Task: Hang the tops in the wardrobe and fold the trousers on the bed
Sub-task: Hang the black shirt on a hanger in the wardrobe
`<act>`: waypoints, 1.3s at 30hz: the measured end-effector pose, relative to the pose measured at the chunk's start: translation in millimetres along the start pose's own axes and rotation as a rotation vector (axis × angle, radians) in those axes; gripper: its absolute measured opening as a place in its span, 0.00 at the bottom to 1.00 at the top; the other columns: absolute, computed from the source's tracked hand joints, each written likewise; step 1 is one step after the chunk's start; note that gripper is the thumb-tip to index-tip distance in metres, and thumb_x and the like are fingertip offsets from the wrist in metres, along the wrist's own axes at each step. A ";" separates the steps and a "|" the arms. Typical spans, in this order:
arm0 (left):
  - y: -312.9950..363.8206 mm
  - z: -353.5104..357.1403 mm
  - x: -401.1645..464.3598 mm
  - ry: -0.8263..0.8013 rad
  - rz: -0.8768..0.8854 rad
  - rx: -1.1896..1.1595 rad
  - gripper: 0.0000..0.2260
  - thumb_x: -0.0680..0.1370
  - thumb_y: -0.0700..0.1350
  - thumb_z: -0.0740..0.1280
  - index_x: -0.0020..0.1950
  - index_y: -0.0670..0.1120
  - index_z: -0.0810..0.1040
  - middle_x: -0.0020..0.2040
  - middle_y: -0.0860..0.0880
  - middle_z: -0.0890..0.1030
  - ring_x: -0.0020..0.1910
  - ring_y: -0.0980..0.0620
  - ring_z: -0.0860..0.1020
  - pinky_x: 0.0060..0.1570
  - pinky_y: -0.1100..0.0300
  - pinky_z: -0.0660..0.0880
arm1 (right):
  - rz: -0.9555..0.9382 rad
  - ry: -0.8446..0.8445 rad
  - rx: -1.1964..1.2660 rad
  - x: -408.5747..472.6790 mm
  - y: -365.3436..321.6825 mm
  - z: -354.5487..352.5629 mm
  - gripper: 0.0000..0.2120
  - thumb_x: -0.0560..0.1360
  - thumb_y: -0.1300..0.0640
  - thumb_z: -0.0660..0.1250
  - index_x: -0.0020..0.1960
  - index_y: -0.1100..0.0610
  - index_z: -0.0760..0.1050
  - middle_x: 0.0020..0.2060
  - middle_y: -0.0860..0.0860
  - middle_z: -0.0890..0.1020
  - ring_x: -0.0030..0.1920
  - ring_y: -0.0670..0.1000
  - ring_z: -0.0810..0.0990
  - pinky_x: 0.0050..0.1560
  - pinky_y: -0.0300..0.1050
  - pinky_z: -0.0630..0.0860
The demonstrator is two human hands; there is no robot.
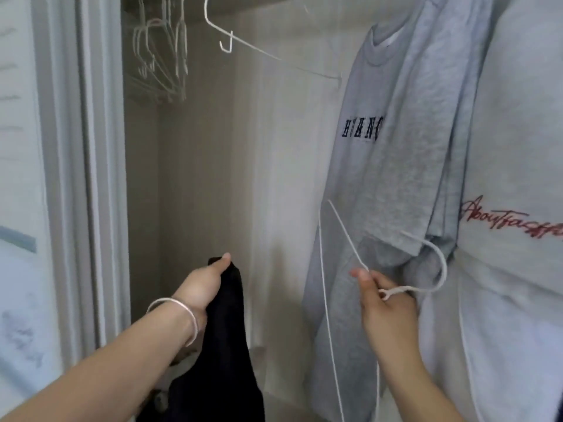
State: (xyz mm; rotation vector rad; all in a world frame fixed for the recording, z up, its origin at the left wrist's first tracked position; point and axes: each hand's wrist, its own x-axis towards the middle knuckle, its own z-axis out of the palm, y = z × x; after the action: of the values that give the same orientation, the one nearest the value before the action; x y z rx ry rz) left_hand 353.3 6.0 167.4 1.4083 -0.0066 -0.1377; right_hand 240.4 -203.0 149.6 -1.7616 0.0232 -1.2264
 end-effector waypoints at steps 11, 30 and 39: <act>14.5 -23.9 9.8 0.085 0.299 0.911 0.20 0.80 0.57 0.57 0.56 0.43 0.78 0.55 0.43 0.80 0.55 0.43 0.77 0.54 0.57 0.70 | 0.204 -0.509 0.094 -59.7 -10.8 -22.6 0.14 0.74 0.43 0.64 0.38 0.49 0.84 0.16 0.48 0.63 0.20 0.43 0.60 0.22 0.33 0.55; -7.8 13.1 -35.6 -0.408 0.968 1.295 0.27 0.78 0.63 0.46 0.48 0.49 0.80 0.49 0.49 0.78 0.52 0.52 0.72 0.54 0.63 0.64 | 0.669 -0.552 0.551 -85.1 14.6 70.4 0.11 0.80 0.60 0.57 0.47 0.53 0.79 0.44 0.50 0.83 0.45 0.47 0.81 0.50 0.46 0.78; -32.9 -21.0 -5.0 -0.542 1.059 1.164 0.35 0.72 0.71 0.55 0.34 0.37 0.73 0.29 0.40 0.75 0.29 0.50 0.71 0.32 0.54 0.69 | 0.692 -0.891 0.954 -86.1 15.6 47.8 0.31 0.66 0.40 0.71 0.64 0.55 0.74 0.60 0.51 0.79 0.63 0.49 0.76 0.62 0.43 0.73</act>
State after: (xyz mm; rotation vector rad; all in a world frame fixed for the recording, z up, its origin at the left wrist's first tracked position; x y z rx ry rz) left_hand 347.1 22.0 132.0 2.2616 -1.4547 0.4473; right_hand 240.0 -136.6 75.2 -1.1172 -0.3769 0.1445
